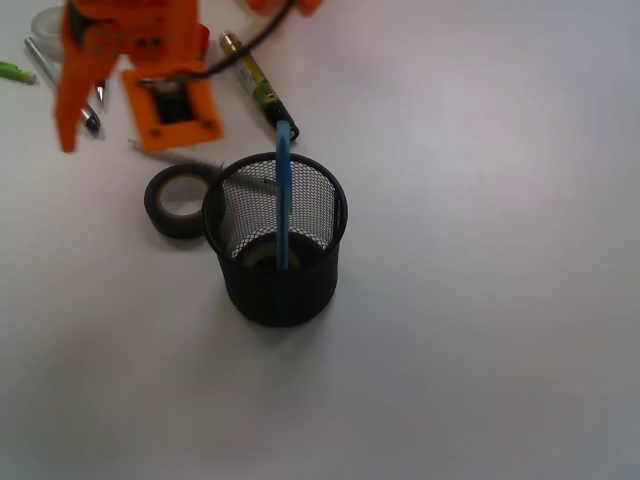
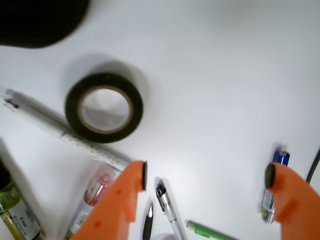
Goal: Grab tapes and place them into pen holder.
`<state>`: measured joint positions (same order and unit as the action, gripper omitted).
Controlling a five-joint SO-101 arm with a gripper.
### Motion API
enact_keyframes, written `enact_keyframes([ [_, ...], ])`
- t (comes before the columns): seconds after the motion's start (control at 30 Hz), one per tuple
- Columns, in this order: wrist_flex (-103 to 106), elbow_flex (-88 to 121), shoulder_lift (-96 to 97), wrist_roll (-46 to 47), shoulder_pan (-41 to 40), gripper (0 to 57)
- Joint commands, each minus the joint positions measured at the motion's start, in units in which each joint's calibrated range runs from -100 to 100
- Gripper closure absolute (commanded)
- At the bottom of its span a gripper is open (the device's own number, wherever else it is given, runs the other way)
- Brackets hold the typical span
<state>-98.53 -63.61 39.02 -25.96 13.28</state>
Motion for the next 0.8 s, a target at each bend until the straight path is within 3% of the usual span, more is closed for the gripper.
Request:
enact_keyframes([
  [0.0, -0.94, -1.70, -1.75, -2.83, 5.07, 30.2],
  [0.37, -0.94, -1.97, 14.99, -15.43, 0.89, 30.4],
  [0.77, -0.94, 1.75, 16.27, -16.17, 0.44, 30.5],
])
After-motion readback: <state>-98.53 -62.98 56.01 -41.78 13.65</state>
